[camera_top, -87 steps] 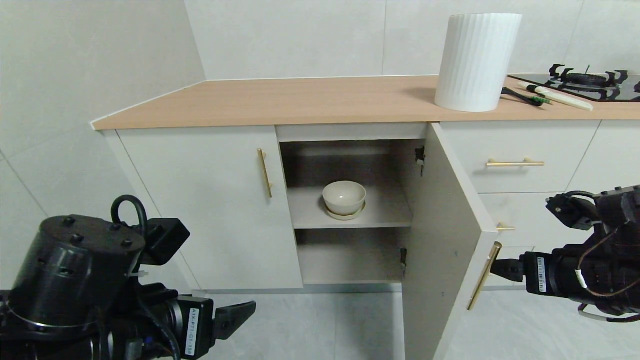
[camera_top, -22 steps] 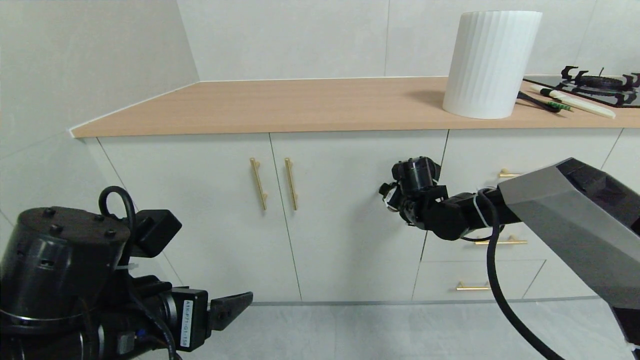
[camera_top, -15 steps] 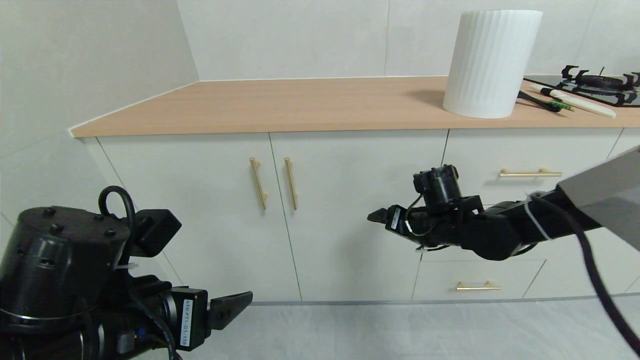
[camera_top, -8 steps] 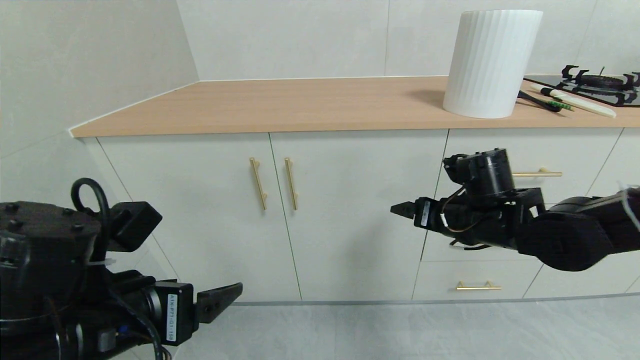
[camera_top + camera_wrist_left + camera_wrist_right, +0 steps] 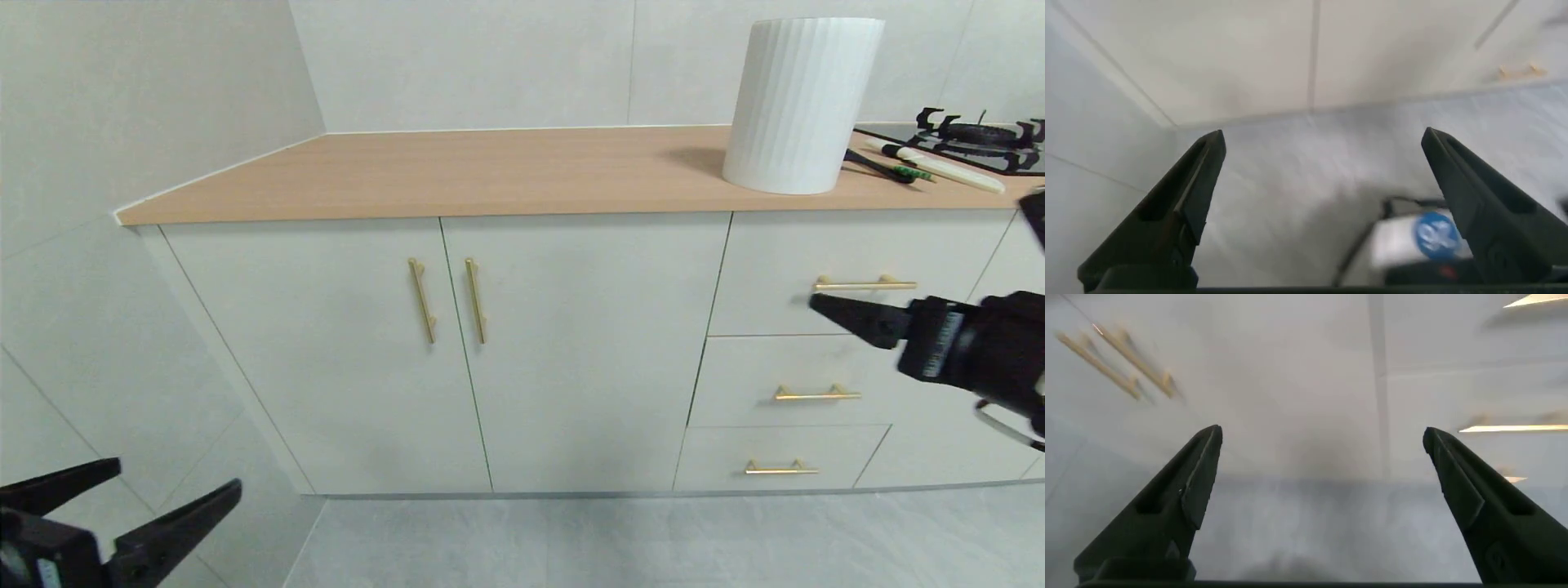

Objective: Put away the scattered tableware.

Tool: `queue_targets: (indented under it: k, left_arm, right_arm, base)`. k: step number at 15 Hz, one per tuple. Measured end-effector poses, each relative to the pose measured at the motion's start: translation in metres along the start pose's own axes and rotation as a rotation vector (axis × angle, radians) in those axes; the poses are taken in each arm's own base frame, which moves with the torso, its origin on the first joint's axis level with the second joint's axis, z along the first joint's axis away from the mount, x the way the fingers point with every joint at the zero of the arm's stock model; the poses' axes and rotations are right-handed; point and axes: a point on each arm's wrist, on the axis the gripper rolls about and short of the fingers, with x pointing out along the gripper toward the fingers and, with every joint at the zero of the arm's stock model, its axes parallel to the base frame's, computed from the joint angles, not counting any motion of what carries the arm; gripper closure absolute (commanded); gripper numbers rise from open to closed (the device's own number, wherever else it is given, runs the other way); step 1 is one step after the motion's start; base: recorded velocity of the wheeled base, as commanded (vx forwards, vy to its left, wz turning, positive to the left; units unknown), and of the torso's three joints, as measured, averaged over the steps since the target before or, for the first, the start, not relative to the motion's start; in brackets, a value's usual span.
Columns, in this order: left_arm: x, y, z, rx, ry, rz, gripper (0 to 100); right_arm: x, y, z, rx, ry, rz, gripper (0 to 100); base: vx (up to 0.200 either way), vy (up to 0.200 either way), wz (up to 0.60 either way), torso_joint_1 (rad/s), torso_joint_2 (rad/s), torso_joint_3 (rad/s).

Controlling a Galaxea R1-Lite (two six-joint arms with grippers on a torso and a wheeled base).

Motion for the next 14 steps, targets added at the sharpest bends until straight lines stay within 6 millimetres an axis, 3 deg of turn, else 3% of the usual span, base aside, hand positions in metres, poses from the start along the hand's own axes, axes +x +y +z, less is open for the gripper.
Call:
queue_targets:
  k: [4, 8, 11, 14]
  left_arm:
    - [-0.054, 0.021, -0.015, 0.024, -0.232, 0.080, 0]
    - [-0.096, 0.029, -0.040, 0.015, -0.436, 0.180, 0]
    - [-0.111, 0.029, -0.060, 0.010, -0.528, 0.247, 0]
    - [-0.112, 0.027, -0.074, 0.003, -0.547, 0.295, 0]
  right_arm:
    - [-0.085, -0.047, -0.006, -0.068, -0.208, -0.142, 0]
    - [-0.155, -0.067, -0.030, -0.248, -0.428, -0.309, 0]
    - [-0.188, -0.072, -0.065, -0.364, -0.520, -0.378, 0]
    - [-0.196, -0.077, -0.107, -0.403, -0.467, -0.353, 0]
  base:
    - [0.000, 0.000, 0.00, 0.000, 0.00, 0.000]
    - [0.000, 0.000, 0.00, 0.000, 0.00, 0.000]
    - [0.000, 0.000, 0.00, 0.000, 0.00, 0.000]
    - [0.000, 0.000, 0.00, 0.000, 0.00, 0.000]
